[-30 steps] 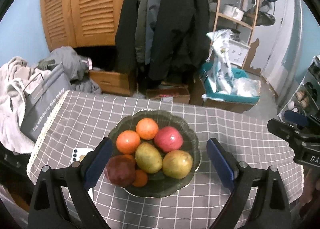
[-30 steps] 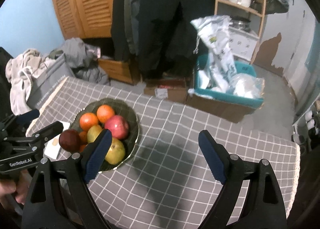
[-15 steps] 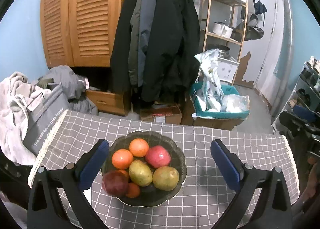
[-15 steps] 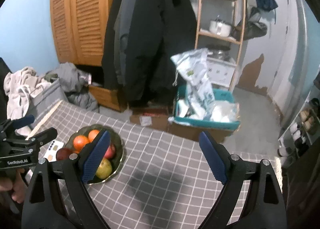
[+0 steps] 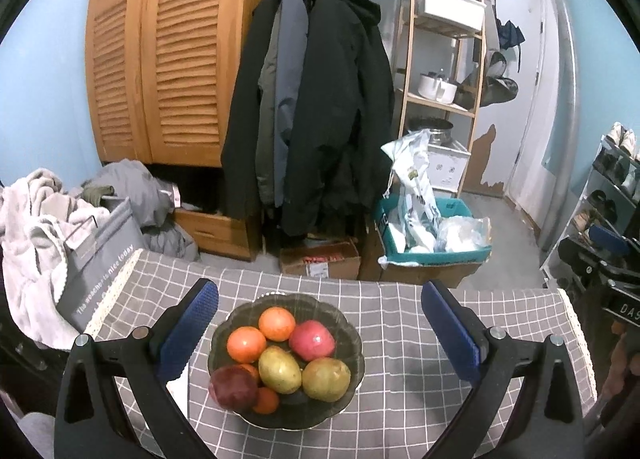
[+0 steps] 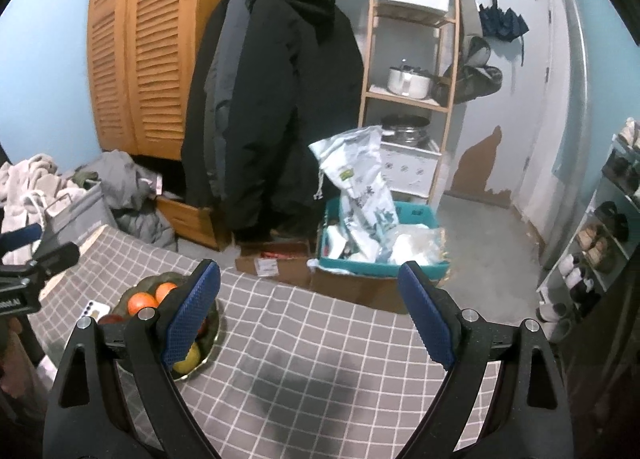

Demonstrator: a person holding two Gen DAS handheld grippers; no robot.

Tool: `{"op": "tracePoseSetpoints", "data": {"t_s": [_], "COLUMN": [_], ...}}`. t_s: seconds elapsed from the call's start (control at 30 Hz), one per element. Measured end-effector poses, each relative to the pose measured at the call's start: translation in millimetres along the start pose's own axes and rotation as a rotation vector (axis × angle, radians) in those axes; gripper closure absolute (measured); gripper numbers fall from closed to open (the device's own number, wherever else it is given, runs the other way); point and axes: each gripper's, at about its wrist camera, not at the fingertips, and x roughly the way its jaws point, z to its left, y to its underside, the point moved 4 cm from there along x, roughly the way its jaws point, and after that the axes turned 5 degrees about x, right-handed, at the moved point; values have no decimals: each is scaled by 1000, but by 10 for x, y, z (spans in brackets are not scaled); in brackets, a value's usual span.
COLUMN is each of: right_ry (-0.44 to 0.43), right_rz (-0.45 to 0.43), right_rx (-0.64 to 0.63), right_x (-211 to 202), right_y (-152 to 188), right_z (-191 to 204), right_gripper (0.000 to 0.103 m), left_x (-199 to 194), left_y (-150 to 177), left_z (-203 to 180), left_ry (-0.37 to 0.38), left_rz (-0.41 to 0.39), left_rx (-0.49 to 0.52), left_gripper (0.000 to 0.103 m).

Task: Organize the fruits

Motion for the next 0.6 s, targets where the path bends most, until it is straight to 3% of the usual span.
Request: {"op": "tracePoseSetpoints", "data": {"t_s": [0.6], "right_ry": [19], "right_rz": [-14], "right_rx": [15], "right_x": [-43], "right_y": [-4], "right_z": [-109], "right_gripper": [14], "left_x": [-89], "left_y": [-89], "left_z": [-58], "left_ry": [0], "left_rz": [-27], "left_rx": [6], "left_gripper": [1]}}
